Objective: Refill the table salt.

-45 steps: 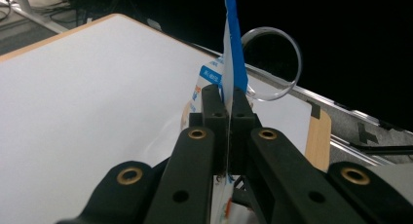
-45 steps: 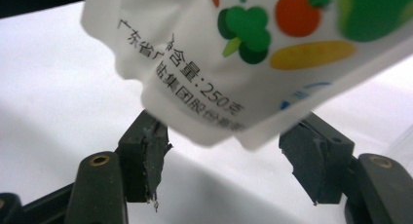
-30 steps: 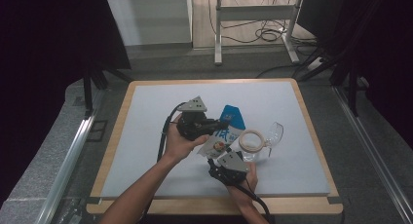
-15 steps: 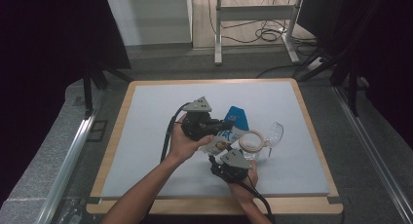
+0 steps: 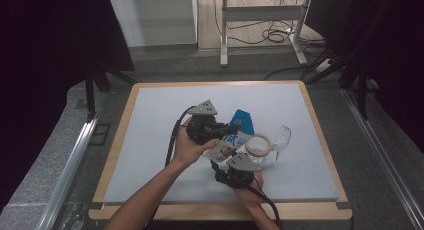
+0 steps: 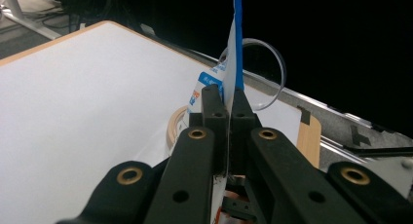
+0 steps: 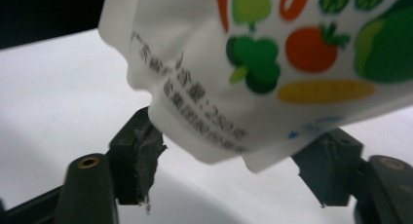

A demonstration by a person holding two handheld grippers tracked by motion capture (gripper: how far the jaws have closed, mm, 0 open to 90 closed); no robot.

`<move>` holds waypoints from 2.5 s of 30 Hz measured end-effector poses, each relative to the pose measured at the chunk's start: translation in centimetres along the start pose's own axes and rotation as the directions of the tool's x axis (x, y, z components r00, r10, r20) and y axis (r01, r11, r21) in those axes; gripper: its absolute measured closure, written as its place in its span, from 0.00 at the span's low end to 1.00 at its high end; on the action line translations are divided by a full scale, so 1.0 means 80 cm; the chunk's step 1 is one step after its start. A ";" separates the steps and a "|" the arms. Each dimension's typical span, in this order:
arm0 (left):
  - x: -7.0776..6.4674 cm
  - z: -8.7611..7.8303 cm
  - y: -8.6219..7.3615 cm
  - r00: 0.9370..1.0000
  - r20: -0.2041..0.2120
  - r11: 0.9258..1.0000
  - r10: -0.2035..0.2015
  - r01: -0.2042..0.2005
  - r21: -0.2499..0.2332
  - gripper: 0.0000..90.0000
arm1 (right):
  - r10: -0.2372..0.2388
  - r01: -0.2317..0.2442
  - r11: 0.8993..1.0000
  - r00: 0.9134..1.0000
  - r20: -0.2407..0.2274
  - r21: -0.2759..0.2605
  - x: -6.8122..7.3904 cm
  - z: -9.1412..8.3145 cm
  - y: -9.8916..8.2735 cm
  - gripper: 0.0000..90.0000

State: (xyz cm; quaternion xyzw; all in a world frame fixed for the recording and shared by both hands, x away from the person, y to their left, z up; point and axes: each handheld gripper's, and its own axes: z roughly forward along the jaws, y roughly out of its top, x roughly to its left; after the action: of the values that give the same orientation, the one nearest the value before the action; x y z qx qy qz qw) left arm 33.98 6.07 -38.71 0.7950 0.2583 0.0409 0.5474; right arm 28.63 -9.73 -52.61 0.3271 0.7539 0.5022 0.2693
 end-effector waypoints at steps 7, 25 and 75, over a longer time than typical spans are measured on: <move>-0.003 0.003 0.000 1.000 0.001 1.000 -0.002 0.002 0.001 1.00 | 0.056 -0.056 0.998 0.998 -0.006 0.002 -0.001 0.002 0.003 0.32; 0.001 0.013 0.001 1.000 0.001 1.000 -0.005 0.005 0.017 1.00 | 0.105 -0.105 0.994 0.994 -0.033 0.014 0.001 0.002 0.004 0.35; 0.008 0.052 0.030 1.000 0.025 0.988 0.011 -0.015 0.154 1.00 | 0.128 -0.129 0.992 0.990 0.060 0.006 -0.001 0.004 0.001 0.42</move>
State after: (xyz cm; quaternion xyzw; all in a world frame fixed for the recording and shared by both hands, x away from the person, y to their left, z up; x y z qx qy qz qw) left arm 36.83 2.17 -38.37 0.8369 0.2491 0.0149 0.4872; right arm 28.95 -9.60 -52.66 0.3910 0.7254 0.5049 0.2571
